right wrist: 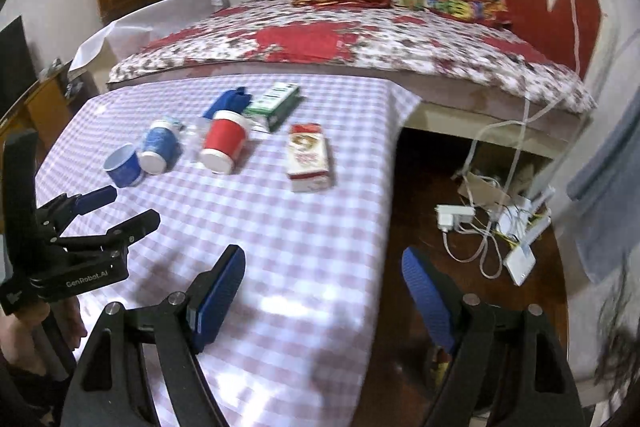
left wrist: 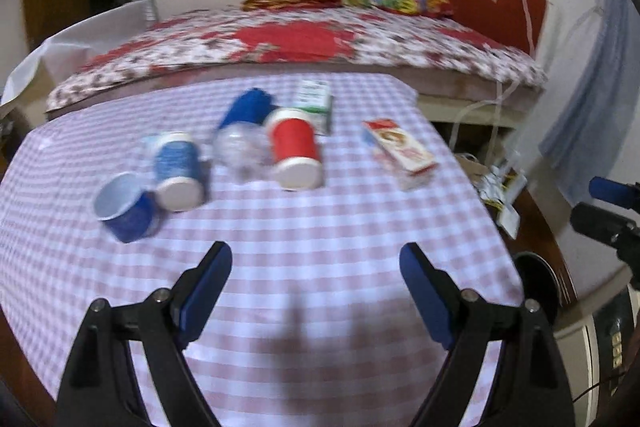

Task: Collect trash
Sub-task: 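Move both open tools back over the table toward the cups, then grasp the blue paper cup with the left tool while the right tool grasps the red paper cup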

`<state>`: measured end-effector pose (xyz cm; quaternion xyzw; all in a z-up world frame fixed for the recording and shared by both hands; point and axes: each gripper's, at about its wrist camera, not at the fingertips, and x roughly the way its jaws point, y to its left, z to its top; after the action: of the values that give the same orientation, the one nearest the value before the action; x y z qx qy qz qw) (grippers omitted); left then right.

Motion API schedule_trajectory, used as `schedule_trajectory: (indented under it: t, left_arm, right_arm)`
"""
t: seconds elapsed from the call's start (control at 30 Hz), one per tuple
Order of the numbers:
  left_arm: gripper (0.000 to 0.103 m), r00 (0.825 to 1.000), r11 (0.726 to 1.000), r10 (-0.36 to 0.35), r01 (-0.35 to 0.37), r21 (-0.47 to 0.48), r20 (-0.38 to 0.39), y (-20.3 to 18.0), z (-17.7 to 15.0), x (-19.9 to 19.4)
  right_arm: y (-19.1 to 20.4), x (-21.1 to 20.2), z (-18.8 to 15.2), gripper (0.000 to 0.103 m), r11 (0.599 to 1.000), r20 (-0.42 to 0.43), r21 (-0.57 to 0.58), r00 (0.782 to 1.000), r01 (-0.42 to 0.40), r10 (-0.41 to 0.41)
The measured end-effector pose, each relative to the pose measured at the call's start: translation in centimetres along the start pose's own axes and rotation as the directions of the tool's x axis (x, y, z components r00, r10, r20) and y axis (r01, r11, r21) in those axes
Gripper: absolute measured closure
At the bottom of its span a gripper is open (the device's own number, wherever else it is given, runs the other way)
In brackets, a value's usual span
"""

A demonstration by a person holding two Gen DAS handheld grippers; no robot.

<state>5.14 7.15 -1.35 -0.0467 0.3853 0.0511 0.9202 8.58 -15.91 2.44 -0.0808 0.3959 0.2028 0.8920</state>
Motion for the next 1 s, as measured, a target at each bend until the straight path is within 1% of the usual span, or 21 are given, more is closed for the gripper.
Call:
schedule_trajectory:
  t: [0.1, 0.17, 0.2, 0.27, 0.4, 0.53, 0.6, 0.7, 1.0]
  left_arm:
    - [0.016, 0.999, 0.999, 0.028, -0.027, -0.043, 0.016, 2.4, 0.1, -0.4]
    - [0.016, 0.996, 0.995, 0.086, -0.084, -0.060, 0.028, 4.2, 0.2, -0.4]
    - [0.016, 0.994, 0.992, 0.107, -0.105, -0.066, 0.027, 4.9, 0.2, -0.4]
    - [0.016, 0.993, 0.989, 0.119, -0.117, -0.087, 0.016, 6.4, 0.1, -0.2]
    - [0.016, 0.982, 0.975, 0.189, -0.188, -0.121, -0.004, 9.7, -0.4, 0.6]
    - [0.017, 0.978, 0.961, 0.207, -0.208, -0.184, -0.026, 13.0, -1.0, 2.0]
    - [0.017, 0.974, 0.953, 0.224, -0.227, -0.201, -0.040, 14.3, -1.2, 2.9]
    - [0.020, 0.971, 0.947, 0.231, -0.238, -0.213, -0.057, 15.6, -1.1, 4.4]
    - [0.020, 0.968, 0.944, 0.229, -0.246, -0.218, -0.101, 17.5, -0.2, 8.1]
  right_arm:
    - [2.4, 0.0, 1.8, 0.021, 0.999, 0.019, -0.036, 0.999, -0.031, 0.032]
    - [4.0, 0.4, 2.8, 0.021, 0.997, 0.023, -0.060, 0.998, -0.052, 0.053]
    - [4.7, 0.6, 3.3, 0.021, 0.996, 0.022, -0.069, 0.998, -0.059, 0.061]
    - [6.2, 1.2, 4.1, 0.021, 0.994, 0.017, -0.083, 0.997, -0.075, 0.077]
    - [9.3, 2.2, 5.7, 0.021, 0.985, 0.018, -0.131, 0.993, -0.113, 0.116]
    - [11.4, 4.5, 7.2, 0.021, 0.978, -0.008, -0.159, 0.990, -0.138, 0.139]
    - [11.8, 6.0, 7.8, 0.021, 0.977, -0.025, -0.148, 0.988, -0.152, 0.150]
    - [12.2, 8.8, 8.5, 0.021, 0.979, -0.063, -0.123, 0.986, -0.164, 0.157]
    - [13.0, 17.4, 9.4, 0.021, 0.984, -0.176, -0.096, 0.976, -0.148, 0.129]
